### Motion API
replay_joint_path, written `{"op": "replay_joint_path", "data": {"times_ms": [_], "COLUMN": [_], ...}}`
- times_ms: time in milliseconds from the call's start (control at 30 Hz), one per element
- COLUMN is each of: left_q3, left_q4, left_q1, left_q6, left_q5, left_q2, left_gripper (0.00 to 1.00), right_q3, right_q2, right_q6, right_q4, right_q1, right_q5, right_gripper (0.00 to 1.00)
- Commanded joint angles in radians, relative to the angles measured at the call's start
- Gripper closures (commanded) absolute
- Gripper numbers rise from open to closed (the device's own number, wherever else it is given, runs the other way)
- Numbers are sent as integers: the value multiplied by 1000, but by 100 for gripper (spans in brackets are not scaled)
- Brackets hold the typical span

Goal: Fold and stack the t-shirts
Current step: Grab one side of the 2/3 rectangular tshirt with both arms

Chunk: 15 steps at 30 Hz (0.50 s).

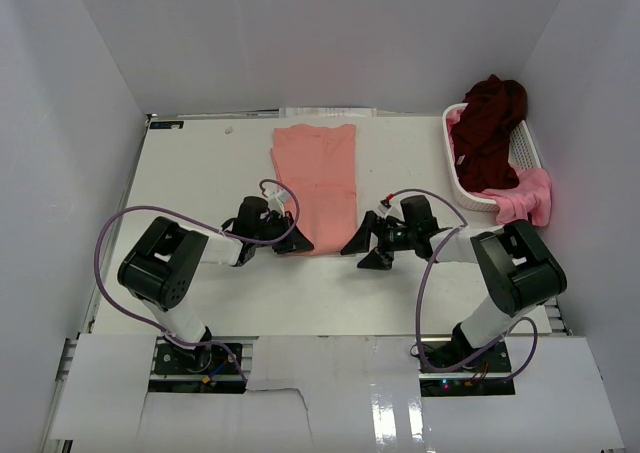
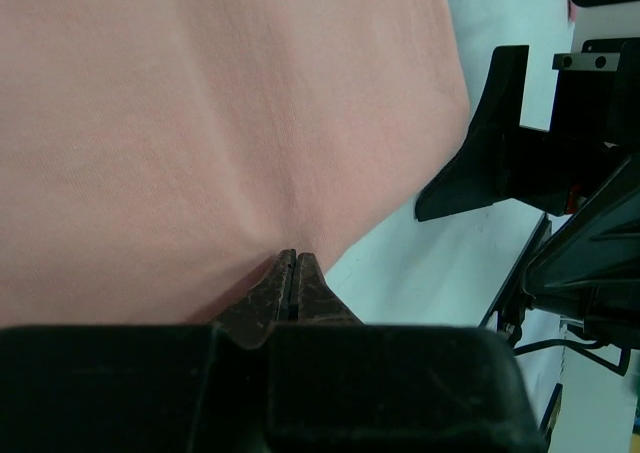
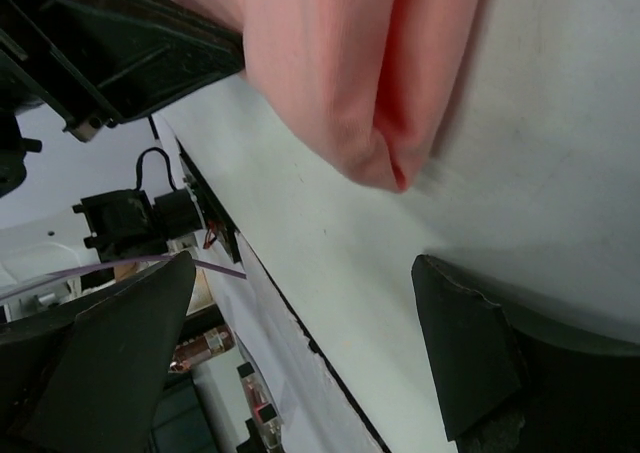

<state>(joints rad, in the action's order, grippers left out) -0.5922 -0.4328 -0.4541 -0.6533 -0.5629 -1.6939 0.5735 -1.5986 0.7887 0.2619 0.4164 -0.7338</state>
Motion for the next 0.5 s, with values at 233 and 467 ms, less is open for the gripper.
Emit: {"op": "replay_joint_path", "data": {"times_ms": [233, 467], "left_q3": [-11, -9], "left_q4": [19, 22], "left_q1": [-5, -5], "left_q6": [21, 26], "left_q5": [9, 11], "left_q2": [59, 60], "left_gripper": [100, 100], "right_q3": [-6, -12], "right_q2": [-129, -127], "right_q6": [103, 83], "right_q4": [229, 257], "right_q1": [-2, -1], "right_q5": [129, 178], "right_gripper": [9, 16]}}
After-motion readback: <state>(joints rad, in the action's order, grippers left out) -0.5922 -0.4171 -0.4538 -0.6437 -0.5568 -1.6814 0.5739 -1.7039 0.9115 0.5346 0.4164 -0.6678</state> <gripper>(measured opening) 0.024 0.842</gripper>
